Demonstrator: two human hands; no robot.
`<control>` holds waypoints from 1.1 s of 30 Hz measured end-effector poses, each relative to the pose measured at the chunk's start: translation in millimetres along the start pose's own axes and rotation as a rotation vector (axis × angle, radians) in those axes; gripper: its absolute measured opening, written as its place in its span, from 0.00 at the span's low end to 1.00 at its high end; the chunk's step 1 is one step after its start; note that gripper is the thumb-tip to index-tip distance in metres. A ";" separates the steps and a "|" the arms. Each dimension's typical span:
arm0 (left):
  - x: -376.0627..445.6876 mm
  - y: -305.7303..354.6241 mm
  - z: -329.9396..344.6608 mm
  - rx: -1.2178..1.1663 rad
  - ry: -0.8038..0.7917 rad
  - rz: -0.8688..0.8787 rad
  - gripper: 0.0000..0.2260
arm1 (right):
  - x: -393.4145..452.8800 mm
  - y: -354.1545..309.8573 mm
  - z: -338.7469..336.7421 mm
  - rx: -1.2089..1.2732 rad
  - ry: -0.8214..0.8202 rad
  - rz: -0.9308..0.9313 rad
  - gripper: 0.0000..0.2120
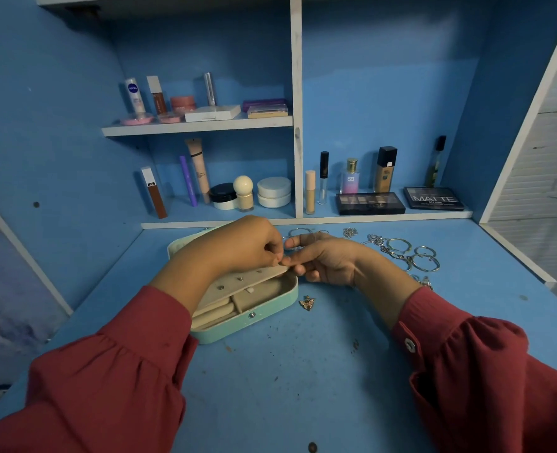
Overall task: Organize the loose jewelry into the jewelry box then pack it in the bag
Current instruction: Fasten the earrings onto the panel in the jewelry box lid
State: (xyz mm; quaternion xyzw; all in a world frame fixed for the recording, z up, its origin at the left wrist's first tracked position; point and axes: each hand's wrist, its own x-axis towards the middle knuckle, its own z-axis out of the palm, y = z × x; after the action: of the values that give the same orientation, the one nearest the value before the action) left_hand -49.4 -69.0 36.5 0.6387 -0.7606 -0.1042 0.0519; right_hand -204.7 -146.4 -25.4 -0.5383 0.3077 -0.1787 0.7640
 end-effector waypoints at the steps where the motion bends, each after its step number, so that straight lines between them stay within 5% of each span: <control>1: 0.0 -1.2 -1.8 -0.019 -0.003 -0.005 0.05 | -0.1 -0.3 0.1 -0.001 0.003 0.003 0.13; 33: -0.9 3.9 -5.8 0.059 -0.045 0.013 0.06 | -2.5 1.8 0.6 0.021 -0.002 -0.028 0.14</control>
State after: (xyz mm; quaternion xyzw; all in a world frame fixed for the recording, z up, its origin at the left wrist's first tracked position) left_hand -51.7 -68.1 43.1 0.6325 -0.7685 -0.0957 0.0168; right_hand -206.3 -143.9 -26.3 -0.5347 0.2975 -0.1923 0.7672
